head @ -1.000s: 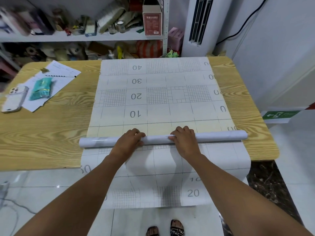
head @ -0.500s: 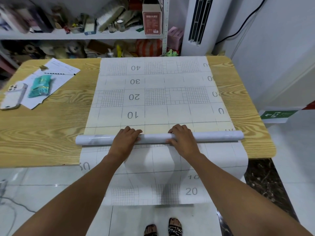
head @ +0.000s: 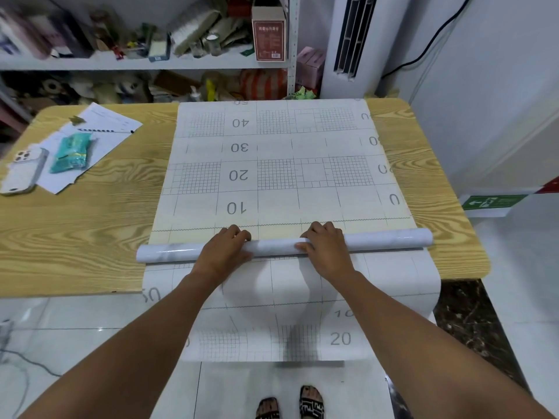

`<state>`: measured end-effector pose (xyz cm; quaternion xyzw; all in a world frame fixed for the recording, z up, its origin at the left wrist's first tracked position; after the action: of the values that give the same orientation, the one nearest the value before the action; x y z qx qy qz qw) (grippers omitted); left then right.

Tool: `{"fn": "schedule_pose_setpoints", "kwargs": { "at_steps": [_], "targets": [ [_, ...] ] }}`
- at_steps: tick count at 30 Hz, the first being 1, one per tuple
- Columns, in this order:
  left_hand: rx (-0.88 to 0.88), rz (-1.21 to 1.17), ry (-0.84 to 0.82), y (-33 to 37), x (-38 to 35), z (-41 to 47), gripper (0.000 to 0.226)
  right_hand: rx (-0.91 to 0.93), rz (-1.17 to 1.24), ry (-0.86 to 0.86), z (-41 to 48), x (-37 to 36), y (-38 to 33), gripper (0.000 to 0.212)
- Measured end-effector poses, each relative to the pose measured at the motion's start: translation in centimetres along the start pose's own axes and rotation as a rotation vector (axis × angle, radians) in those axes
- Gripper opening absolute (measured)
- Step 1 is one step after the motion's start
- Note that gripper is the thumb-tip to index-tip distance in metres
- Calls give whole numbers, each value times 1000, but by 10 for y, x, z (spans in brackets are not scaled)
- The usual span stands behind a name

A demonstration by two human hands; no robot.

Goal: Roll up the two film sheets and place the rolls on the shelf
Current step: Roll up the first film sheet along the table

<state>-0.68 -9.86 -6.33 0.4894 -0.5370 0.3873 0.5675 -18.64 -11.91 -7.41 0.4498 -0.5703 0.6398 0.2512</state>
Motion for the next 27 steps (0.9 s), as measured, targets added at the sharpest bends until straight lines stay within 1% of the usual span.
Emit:
{"fn": "schedule_pose_setpoints", "kwargs": {
  "at_steps": [3,5,7,8,11,14,20,24,27],
  "targets": [
    [-25,-12,56,1,7,-1,24,-5,-4,-19,1,-1,1,33],
    [-69,12,91,3,9,-3,19,-12,69,-23,0,-1,2,42],
    [-105,56,110,5,8,-4,19,-20,124,-33,-1,0,3,52],
    [-113,65,114,5,8,-4,19,-14,125,-37,-2,0,3,52],
    [-140,117,127,6,9,-4,17,-14,127,-20,-3,0,2,43],
    [-137,211,117,4,8,-4,17,-10,147,-3,-2,1,1,39],
    [-24,179,57,-1,9,-1,33,14,79,21,-1,7,-2,34],
    [-79,243,-17,2,2,-1,46,19,31,3,0,4,-3,34],
    [-73,244,1,2,4,-1,43,20,15,-14,0,1,-4,33]
  ]
}}
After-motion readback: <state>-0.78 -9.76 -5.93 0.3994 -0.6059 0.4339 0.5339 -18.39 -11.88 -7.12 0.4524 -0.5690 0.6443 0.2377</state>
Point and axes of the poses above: each hand's wrist, its own z-axis towards the middle knuckle, its own x-axis out of the back of the hand, y = z × x, the point moved 10 cm from there along z, towards the middle knuckle, and after that the axes turned 10 degrees about z, right-handed, at the moved point
